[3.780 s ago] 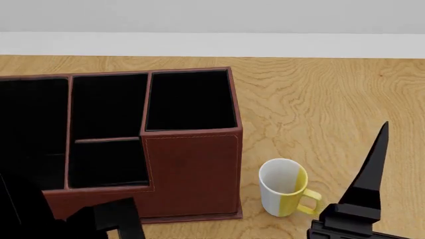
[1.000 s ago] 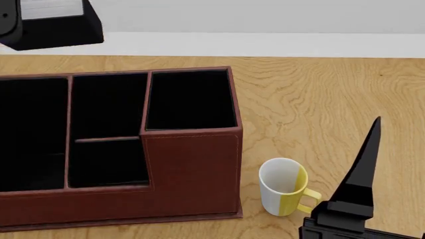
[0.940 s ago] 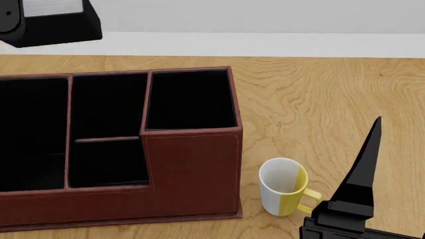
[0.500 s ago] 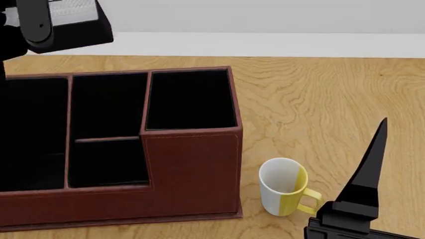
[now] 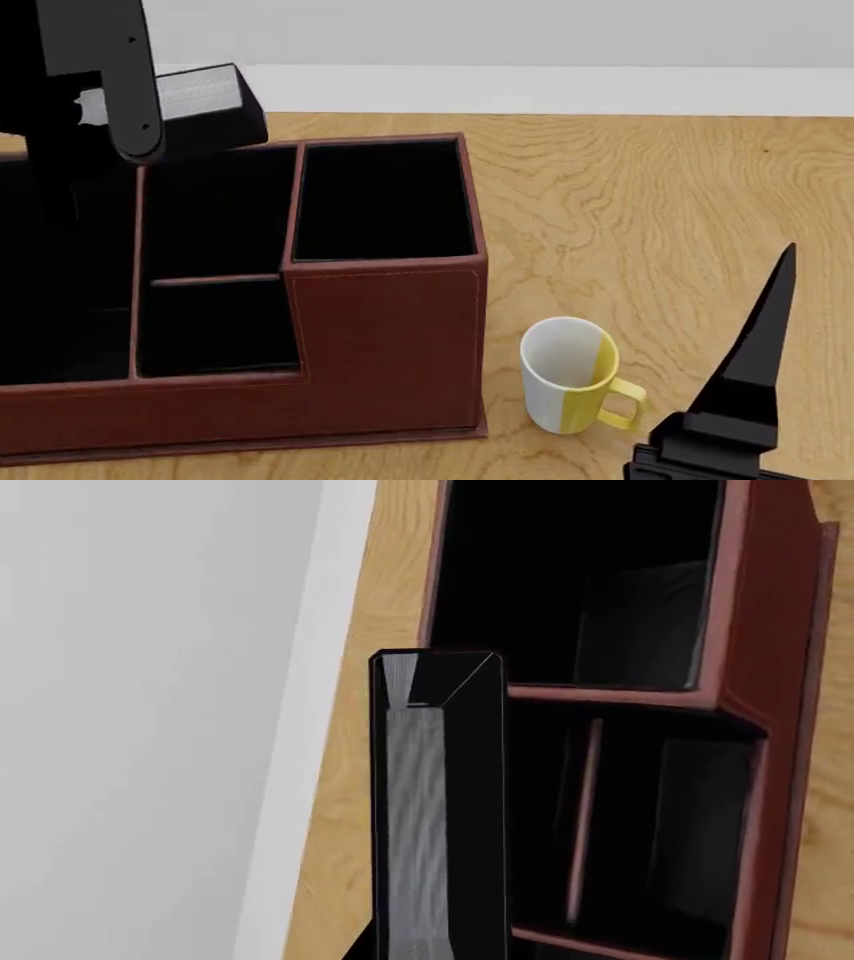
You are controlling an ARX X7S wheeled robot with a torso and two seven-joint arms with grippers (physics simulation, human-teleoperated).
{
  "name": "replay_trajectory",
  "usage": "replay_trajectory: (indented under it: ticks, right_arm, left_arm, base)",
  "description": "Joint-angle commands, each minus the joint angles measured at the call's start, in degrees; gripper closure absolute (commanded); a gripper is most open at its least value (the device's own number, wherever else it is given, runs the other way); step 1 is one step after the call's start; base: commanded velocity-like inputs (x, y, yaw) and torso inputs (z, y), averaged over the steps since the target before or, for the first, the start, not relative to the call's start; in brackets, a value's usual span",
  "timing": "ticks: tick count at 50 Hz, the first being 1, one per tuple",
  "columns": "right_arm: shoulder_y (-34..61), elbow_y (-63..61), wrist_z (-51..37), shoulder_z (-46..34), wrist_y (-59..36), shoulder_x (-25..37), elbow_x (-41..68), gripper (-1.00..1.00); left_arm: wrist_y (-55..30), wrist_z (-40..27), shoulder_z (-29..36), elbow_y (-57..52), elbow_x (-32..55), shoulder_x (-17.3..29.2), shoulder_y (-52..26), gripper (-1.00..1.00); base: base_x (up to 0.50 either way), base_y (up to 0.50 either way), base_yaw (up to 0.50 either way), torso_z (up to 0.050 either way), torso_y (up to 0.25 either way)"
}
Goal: Pick up the book and place it in the front compartment of the caddy.
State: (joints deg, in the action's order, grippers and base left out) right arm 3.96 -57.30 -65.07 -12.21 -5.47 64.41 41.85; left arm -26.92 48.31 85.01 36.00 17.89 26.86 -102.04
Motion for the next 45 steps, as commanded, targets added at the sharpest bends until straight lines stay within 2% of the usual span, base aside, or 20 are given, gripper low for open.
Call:
replay_trajectory:
  ticks: [1,17,42,45]
  right_arm:
    - [-2.4,0.1,-0.5,1.2,1.8,1.4,-0.3,-1.0]
    - [0.2,0.3,-0.4,-0.4,0.0,0.4,0.0,-1.0]
    - [-7.6,0.2,-1.7,3.6,5.5,4.0,-1.1,-1.0]
    - [-6.4,0.2,-1.4,2.7,4.7,3.4,-1.1,-1.0]
  left_arm:
    - [3.3,-2.8,-1.4,3.9,-0.6,-1.9,2.2,1.0]
    - [8.5,-4.2,-1.8,12.9,-1.3,-5.2,5.2,1.0]
    - [21.4,-4.5,-3.7,37.9,-1.7,-15.4,9.7,1.0]
    - [21.9,-4.8,-4.1,38.8,-2.1,-15.6,10.4,1.0]
  base:
    - [0.0,0.0,0.0,0.0,0.0]
    - [0.0,0.0,0.0,0.0,0.001]
    - [0.0,0.0,0.0,0.0,0.001]
    - [0.0,0.0,0.0,0.0,0.003]
